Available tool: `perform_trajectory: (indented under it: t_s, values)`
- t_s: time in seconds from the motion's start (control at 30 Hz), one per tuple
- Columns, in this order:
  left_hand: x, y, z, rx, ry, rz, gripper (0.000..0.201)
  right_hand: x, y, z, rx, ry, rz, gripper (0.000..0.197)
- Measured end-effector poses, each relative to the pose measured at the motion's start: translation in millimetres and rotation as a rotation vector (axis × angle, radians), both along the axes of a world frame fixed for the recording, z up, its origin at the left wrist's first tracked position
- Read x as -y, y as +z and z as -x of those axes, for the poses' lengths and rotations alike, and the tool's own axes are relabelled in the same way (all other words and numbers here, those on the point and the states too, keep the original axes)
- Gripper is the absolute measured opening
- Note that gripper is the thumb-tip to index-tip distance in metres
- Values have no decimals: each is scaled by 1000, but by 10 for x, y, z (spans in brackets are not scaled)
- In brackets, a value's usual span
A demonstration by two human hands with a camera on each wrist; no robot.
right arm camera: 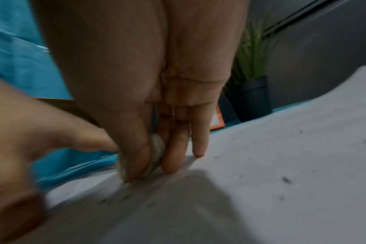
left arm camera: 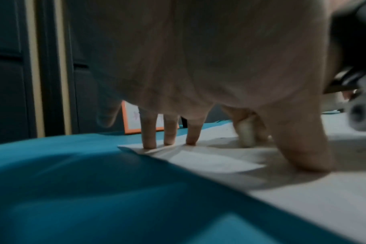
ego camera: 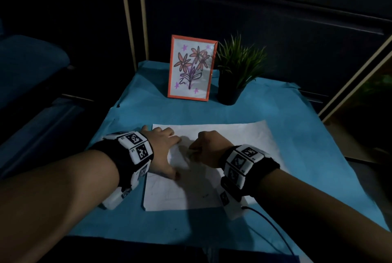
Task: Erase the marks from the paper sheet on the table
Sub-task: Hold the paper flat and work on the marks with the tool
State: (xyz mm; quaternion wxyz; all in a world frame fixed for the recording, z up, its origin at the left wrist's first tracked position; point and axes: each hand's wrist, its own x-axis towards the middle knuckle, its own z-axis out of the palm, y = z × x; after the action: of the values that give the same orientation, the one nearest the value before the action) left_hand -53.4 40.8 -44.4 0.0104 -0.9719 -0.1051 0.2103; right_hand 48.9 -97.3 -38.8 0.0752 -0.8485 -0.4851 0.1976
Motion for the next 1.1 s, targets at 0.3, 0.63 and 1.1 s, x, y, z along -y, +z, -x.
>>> perform_trajectory:
  t_s: [0.3, 0.63, 1.1]
  values:
    - [-1, 13, 34, -57, 41, 35, 119, -64, 44, 27, 19, -37, 14, 24]
    - [48, 101, 24, -89, 37, 24, 114, 49, 12, 117, -23, 49, 77, 25]
    - [46, 89, 59, -108, 46, 26, 118, 41, -39, 106, 11, 35, 17, 25]
